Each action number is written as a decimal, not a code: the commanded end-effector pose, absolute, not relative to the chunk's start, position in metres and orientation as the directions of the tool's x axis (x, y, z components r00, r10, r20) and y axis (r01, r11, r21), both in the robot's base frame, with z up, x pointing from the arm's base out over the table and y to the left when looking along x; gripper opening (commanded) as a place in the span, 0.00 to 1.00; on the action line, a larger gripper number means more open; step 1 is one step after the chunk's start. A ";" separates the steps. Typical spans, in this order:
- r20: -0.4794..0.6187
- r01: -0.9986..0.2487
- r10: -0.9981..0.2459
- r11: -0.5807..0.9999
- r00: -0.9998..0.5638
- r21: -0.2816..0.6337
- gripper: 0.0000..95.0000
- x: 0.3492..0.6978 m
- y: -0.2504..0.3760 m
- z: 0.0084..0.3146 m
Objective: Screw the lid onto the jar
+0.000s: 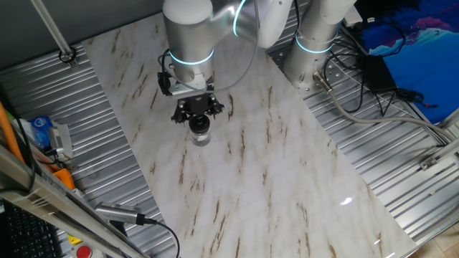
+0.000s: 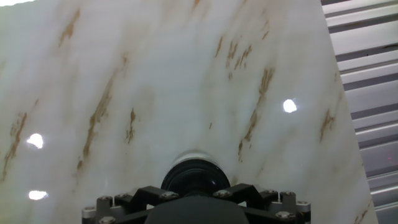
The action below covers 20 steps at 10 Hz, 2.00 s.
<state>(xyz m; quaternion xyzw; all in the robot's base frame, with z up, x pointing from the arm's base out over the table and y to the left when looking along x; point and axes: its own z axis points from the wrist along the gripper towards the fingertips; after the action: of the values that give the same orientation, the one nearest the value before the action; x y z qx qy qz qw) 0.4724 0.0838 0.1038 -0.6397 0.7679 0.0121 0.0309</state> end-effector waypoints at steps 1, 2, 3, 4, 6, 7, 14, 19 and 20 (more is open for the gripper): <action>-0.062 -0.983 -0.982 0.180 -0.178 -0.023 1.00 0.473 0.084 0.103; -0.063 -0.983 -0.982 0.180 -0.179 -0.022 1.00 0.473 0.084 0.102; -0.063 -0.984 -0.982 0.179 -0.178 -0.022 1.00 0.473 0.085 0.101; -0.062 -0.984 -0.982 0.179 -0.178 -0.022 1.00 0.473 0.085 0.101; -0.062 -0.984 -0.982 0.179 -0.177 -0.022 1.00 0.474 0.085 0.099; -0.061 -0.984 -0.983 0.177 -0.175 -0.022 1.00 0.474 0.086 0.098; -0.063 -0.984 -0.983 0.177 -0.175 -0.022 1.00 0.474 0.085 0.096; -0.073 -0.981 -0.979 0.192 -0.190 -0.022 0.80 0.474 0.085 0.096; -0.073 -0.981 -0.979 0.193 -0.191 -0.023 0.80 0.474 0.085 0.096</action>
<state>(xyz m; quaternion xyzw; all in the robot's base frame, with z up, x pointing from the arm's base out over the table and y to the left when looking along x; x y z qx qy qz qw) 0.4740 0.0849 0.0971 -0.6353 0.7713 0.0140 0.0353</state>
